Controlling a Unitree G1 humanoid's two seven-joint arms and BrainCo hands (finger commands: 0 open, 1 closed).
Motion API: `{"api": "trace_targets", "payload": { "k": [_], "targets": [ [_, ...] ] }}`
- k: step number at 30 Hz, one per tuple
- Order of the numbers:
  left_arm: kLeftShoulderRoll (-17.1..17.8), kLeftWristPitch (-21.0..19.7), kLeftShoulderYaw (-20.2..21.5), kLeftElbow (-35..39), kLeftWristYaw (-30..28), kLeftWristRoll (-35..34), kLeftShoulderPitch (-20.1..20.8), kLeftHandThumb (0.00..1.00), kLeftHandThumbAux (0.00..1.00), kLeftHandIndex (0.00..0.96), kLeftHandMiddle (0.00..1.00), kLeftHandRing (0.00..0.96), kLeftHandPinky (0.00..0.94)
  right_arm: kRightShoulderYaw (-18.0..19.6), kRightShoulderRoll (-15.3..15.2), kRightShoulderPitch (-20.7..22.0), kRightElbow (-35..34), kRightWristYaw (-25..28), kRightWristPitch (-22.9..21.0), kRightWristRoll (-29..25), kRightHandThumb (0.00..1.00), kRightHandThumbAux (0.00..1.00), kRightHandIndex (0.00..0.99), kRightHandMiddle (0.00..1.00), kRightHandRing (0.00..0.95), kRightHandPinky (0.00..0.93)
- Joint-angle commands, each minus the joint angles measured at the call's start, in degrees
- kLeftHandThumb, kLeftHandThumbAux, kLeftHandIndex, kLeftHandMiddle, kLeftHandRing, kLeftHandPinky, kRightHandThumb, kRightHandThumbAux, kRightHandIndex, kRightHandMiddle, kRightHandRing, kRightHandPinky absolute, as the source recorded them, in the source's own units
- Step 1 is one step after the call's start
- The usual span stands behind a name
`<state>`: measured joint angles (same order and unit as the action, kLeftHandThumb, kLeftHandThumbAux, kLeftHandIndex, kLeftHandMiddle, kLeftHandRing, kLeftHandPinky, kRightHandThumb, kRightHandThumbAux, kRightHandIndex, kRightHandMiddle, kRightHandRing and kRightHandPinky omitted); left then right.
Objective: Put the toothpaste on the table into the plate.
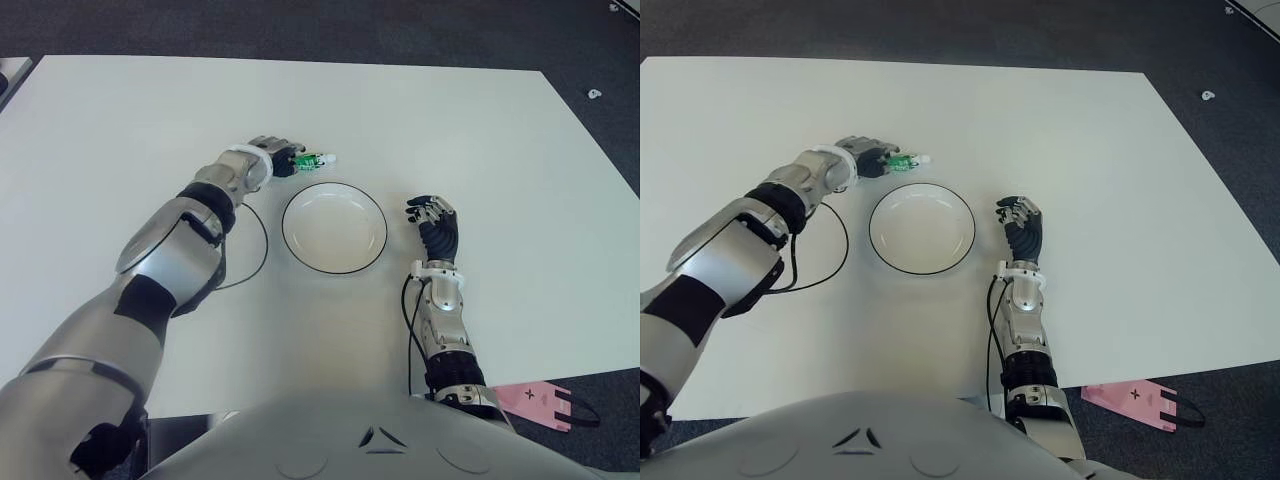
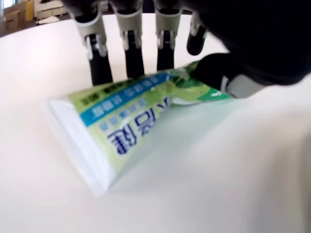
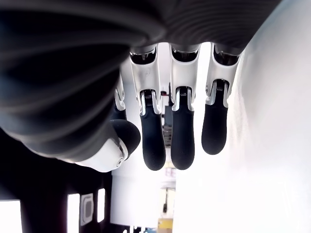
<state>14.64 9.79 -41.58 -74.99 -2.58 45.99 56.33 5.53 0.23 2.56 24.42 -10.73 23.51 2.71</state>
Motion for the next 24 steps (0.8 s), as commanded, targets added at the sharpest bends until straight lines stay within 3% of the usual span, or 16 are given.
{"api": "trace_targets", "payload": {
  "k": [1, 11, 18, 24],
  "targets": [
    [-0.3, -3.6, -3.3, -4.8, -1.0, 3.6, -7.4, 0.678, 0.373, 0.048, 0.158, 0.206, 0.283, 0.4, 0.7, -5.2, 3.8, -0.2, -3.1, -0.2, 0.717, 0.727, 0.426, 0.465, 0.463, 0.48],
    [-0.7, -4.9, -3.9, -5.0, 0.9, 3.6, -8.2, 0.624, 0.416, 0.01, 0.109, 0.137, 0.231, 0.5, 0.3, -5.8, 2.8, 0.0, -4.4, -0.4, 0.716, 0.726, 0.428, 0.471, 0.471, 0.483],
    [-0.7, -4.9, -4.0, -5.0, 1.9, 3.8, -8.5, 0.658, 0.403, 0.075, 0.178, 0.224, 0.325, 0.6, 0.0, -6.4, 2.3, 0.1, -4.1, -0.3, 0.715, 0.726, 0.427, 0.48, 0.489, 0.5],
    [-1.2, -5.5, -3.2, -5.1, 1.1, 3.3, -8.6, 0.664, 0.398, 0.06, 0.178, 0.224, 0.31, 0.6, -0.4, -7.0, 1.7, 0.2, -3.9, -0.2, 0.714, 0.727, 0.427, 0.487, 0.502, 0.512]
  ]
}}
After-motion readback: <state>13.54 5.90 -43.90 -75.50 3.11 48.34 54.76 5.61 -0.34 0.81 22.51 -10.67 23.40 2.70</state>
